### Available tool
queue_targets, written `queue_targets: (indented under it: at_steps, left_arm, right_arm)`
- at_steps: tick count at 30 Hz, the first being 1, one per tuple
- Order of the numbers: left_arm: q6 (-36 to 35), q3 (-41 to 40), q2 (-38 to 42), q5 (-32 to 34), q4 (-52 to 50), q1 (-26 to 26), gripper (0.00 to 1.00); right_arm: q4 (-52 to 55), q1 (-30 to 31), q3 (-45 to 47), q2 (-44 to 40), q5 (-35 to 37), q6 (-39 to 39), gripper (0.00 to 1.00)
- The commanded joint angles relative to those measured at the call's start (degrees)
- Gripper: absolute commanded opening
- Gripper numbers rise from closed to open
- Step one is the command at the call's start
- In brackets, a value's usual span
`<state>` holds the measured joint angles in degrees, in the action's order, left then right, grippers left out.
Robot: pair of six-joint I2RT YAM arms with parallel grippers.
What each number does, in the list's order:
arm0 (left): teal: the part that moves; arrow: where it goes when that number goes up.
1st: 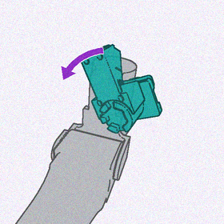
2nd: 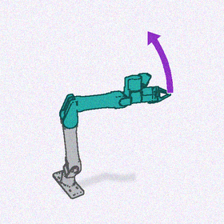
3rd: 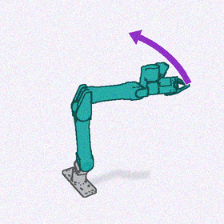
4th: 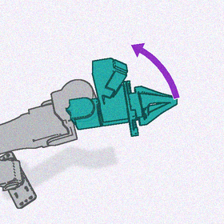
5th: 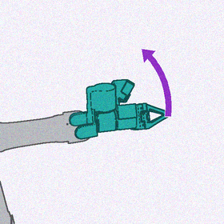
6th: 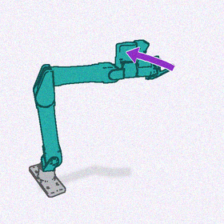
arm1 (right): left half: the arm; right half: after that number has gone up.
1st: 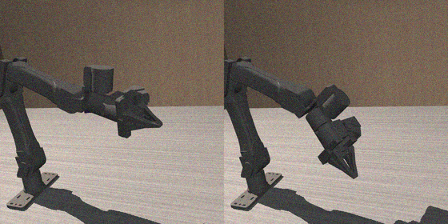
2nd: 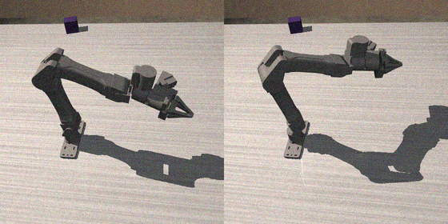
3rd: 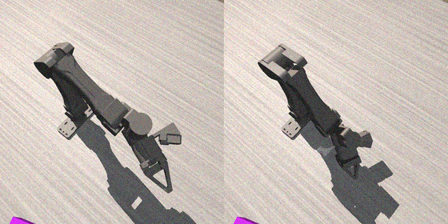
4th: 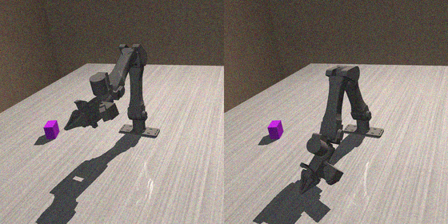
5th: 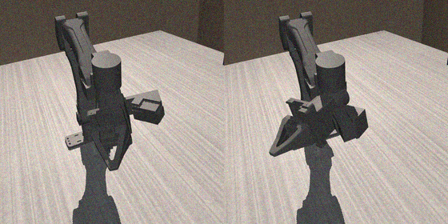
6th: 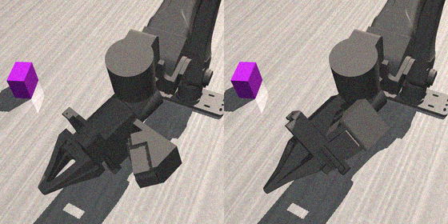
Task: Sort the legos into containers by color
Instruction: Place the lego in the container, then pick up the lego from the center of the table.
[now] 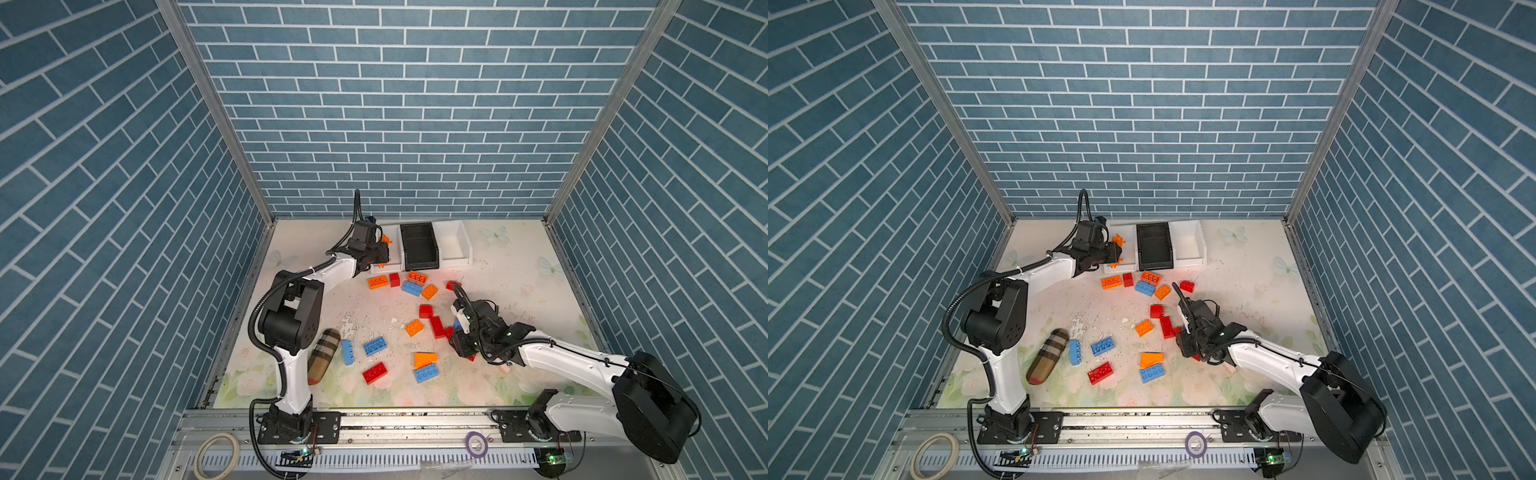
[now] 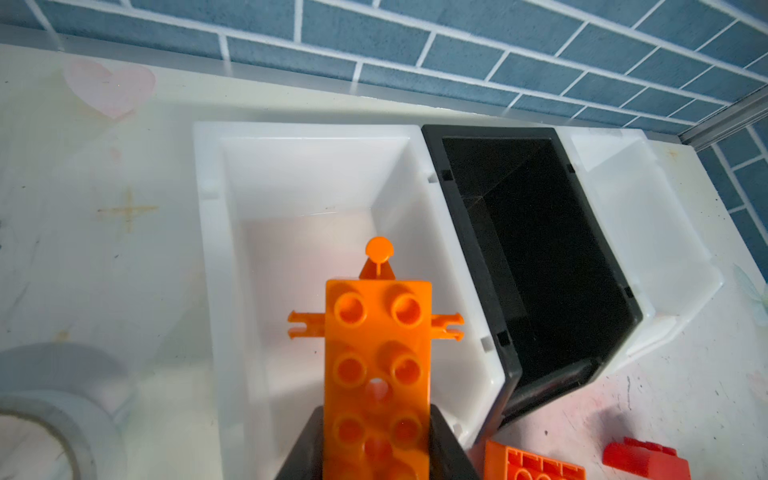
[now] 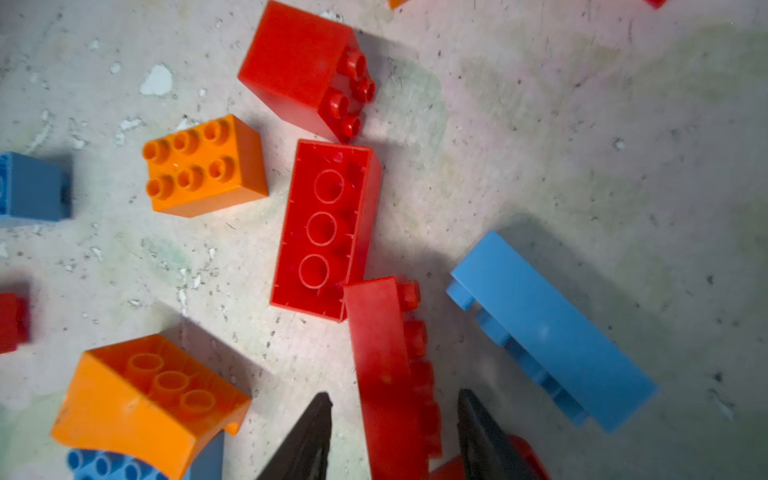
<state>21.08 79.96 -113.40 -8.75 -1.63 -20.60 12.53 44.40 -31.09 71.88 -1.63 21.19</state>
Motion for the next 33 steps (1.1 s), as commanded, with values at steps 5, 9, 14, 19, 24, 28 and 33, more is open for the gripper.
queue_targets:
  at_steps: [5,9,14,19,24,28,33]
  left_arm:
    - [1.06,5.59,-4.8,-1.7,1.18,0.61,0.15]
    - [1.24,7.54,-6.79,-1.61,0.53,0.78,0.2]
    - [1.34,7.93,-7.36,-2.12,0.31,0.73,0.3]
    - [0.83,6.81,-6.42,-1.79,0.32,0.78,0.44]
    - [0.47,5.56,-5.01,-1.46,0.66,0.67,0.57]
    - [0.06,5.18,-3.97,-1.23,0.09,0.71,0.59]
    - [-0.48,3.35,-1.38,-1.43,0.56,0.59,0.59]
  right_arm:
    - [1.62,1.68,-2.62,3.28,3.71,1.18,0.49]
    - [1.88,2.44,-3.23,4.64,4.53,1.31,0.47]
    - [2.28,2.79,-3.8,5.81,4.79,1.29,0.45]
    - [2.14,2.83,-4.11,7.42,4.95,1.46,0.4]
    - [2.51,2.93,-4.59,7.95,5.58,1.83,0.28]
    - [2.51,2.96,-4.43,6.69,5.59,2.01,0.2]
    - [2.89,2.96,-4.49,5.1,5.99,2.06,0.11]
